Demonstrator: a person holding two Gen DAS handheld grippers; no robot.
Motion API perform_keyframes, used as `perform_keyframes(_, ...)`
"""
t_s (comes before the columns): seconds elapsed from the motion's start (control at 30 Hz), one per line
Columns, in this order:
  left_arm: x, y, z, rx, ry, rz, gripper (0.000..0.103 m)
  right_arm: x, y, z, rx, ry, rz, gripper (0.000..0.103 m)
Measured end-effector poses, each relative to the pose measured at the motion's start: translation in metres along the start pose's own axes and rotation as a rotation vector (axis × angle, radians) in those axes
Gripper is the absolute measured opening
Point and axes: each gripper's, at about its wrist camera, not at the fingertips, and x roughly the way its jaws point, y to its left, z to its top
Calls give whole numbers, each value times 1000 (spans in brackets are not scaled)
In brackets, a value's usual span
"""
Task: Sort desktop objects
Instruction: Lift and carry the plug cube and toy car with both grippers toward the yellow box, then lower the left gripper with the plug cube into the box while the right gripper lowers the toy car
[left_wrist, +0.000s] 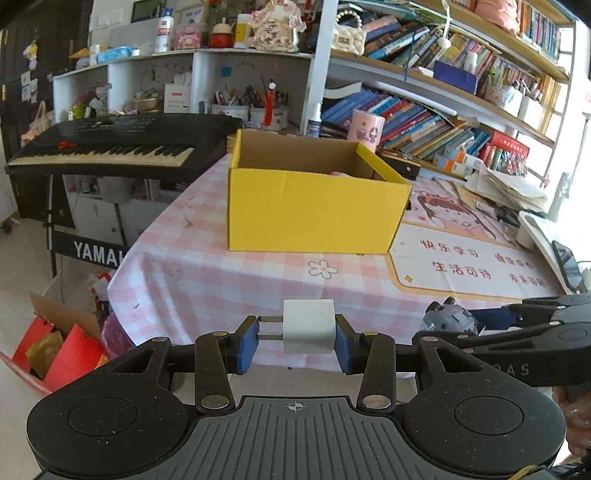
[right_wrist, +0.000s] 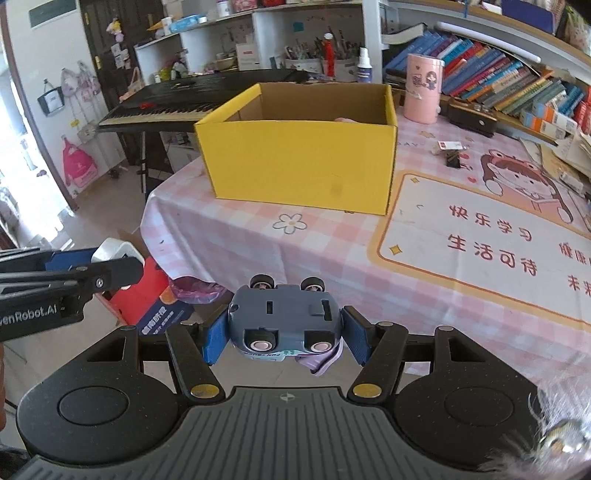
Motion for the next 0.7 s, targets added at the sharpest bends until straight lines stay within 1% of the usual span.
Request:
perform_keyframes(0.2, 3, -1, 2, -14, -1, -7, 41, -2, 1, -1, -27, 2, -5, 61)
perform_keyframes(0.47, 6, -6, 0, 9, 19, -22, 41, 0, -6, -4, 2, 17, -9, 61)
perform_keyframes(0.7, 12, -8, 5, 22, 26, -15, 41, 6, -10, 0, 14, 17, -2, 61)
